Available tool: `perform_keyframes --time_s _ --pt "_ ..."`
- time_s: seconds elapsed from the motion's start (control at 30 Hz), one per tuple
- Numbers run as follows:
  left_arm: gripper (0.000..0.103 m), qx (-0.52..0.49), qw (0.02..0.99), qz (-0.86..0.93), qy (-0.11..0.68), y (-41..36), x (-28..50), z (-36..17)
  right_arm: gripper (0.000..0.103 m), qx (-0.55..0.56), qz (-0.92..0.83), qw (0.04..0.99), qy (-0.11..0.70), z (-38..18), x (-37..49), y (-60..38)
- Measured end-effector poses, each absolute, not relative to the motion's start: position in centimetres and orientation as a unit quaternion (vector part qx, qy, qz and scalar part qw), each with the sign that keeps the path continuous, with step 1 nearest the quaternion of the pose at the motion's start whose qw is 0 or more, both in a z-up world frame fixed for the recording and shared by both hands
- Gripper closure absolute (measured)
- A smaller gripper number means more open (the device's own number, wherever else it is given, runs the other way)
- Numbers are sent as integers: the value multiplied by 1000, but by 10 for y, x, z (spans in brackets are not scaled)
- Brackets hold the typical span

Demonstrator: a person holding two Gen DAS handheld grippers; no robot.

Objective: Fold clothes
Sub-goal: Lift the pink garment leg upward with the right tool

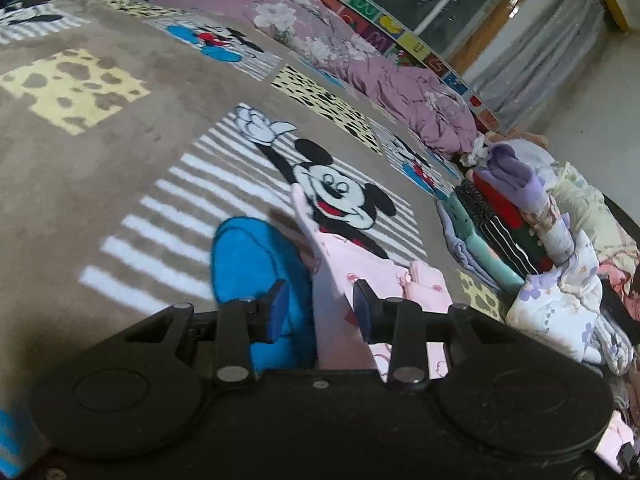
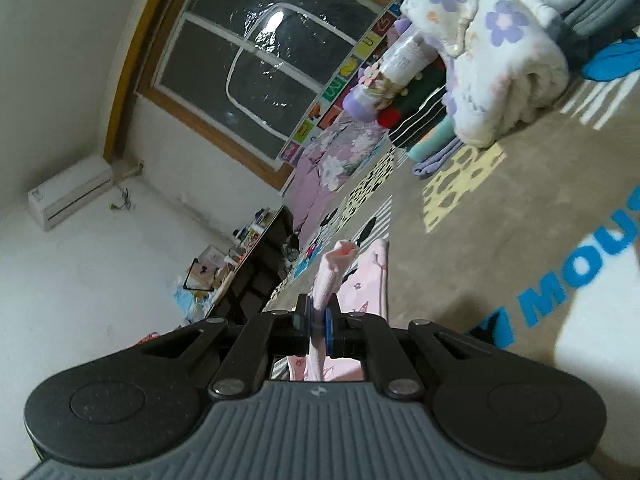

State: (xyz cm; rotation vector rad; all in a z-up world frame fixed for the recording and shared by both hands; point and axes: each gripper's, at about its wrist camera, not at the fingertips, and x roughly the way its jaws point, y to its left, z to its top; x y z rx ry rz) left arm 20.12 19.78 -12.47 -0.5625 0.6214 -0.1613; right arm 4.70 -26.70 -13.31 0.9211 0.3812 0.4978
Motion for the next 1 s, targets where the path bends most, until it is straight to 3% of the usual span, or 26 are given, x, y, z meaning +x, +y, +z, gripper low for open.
perform_keyframes --time_s 0.5,0.8,1.0 --pt "69 -187 915 -149 325 152 235 -130 94 457 245 839 163 -130 29 -292" --pt "69 -188 922 -129 313 167 239 -120 94 483 247 824 163 -143 26 -306" --pt "69 -116 930 -141 319 136 249 -115 94 488 260 814 176 -154 31 -303"
